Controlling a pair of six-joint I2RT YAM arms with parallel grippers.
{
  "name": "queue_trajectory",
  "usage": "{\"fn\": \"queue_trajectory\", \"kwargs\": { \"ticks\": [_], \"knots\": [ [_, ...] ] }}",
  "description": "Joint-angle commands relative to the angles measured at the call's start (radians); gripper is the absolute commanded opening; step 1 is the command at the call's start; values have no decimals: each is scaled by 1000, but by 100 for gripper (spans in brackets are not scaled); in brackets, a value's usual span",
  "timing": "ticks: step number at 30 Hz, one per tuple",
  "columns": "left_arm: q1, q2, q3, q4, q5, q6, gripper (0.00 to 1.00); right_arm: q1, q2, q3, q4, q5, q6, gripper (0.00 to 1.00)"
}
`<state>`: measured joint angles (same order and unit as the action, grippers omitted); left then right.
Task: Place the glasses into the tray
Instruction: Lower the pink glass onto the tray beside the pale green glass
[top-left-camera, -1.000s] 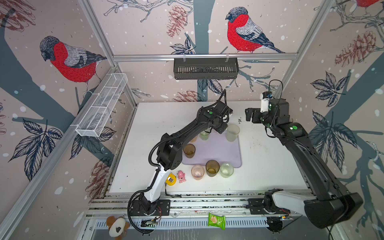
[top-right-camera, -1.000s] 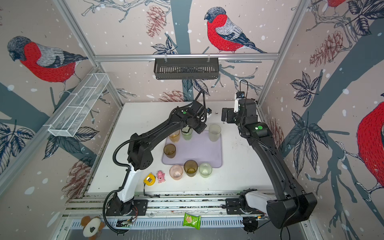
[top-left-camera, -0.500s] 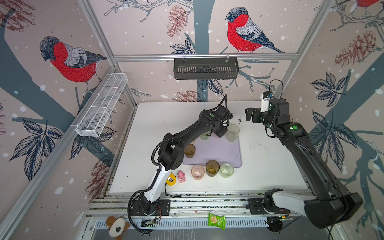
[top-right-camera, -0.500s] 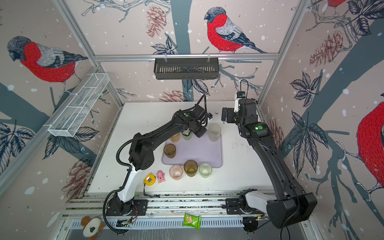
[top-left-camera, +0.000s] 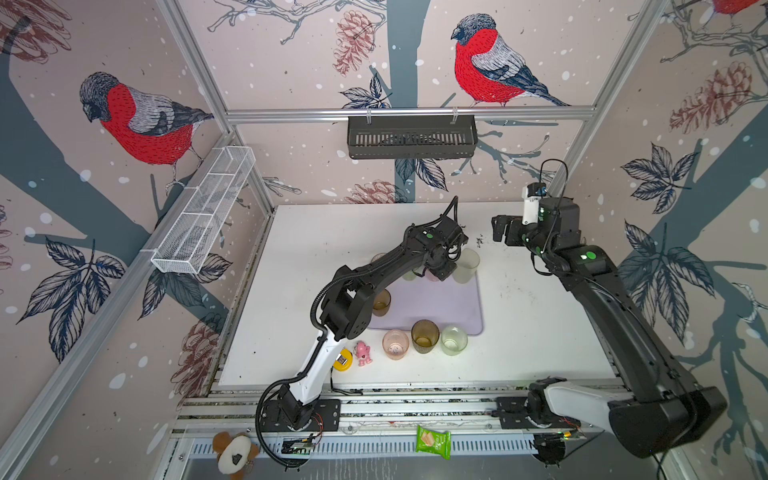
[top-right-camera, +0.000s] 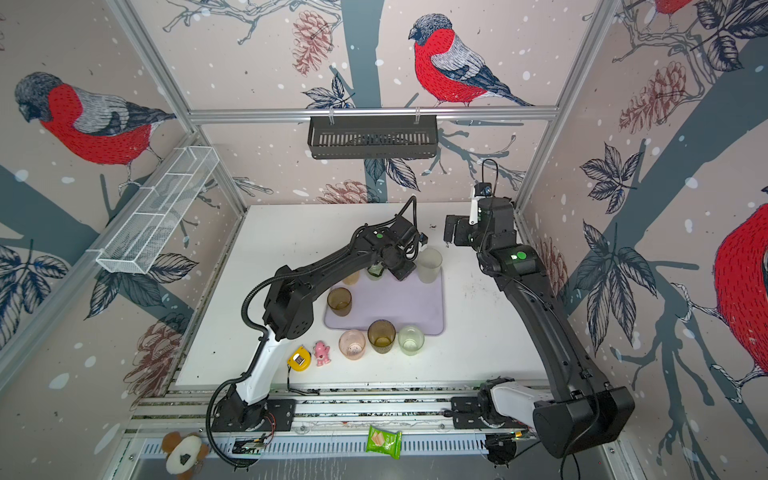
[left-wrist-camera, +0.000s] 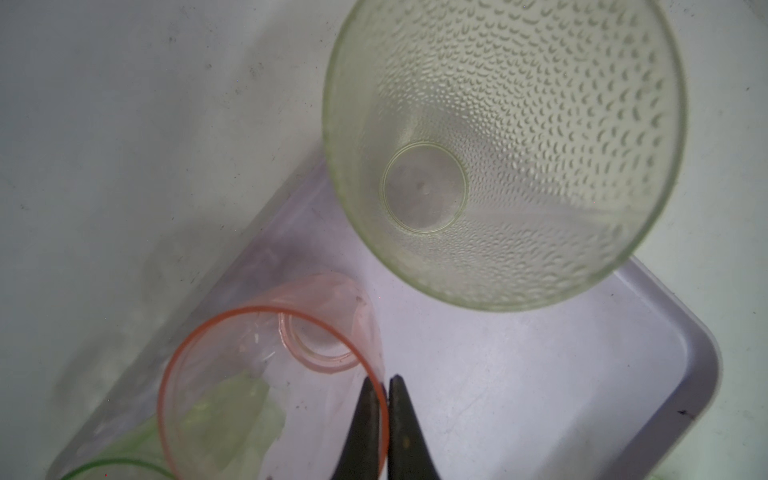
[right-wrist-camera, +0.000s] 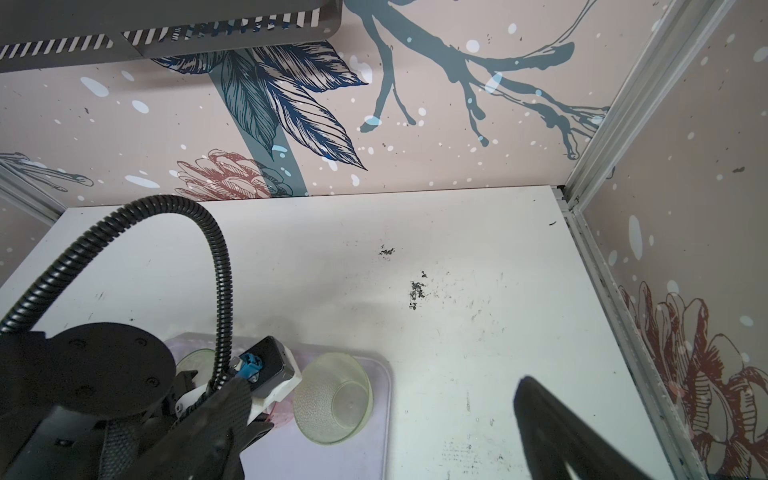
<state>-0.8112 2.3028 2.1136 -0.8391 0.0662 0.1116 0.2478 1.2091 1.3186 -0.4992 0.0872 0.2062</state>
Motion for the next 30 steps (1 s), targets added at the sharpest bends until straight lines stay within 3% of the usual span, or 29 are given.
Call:
{"fn": "queue_trajectory", "kwargs": {
  "ticks": [1,30],
  "knots": [
    [-5,9,2,37,-10,11,0,-1,-8,-4,19,17,4,100],
    [-5,43,29,45,-42,2,0,-2,-7,-3,24,16,2,100]
  ]
}}
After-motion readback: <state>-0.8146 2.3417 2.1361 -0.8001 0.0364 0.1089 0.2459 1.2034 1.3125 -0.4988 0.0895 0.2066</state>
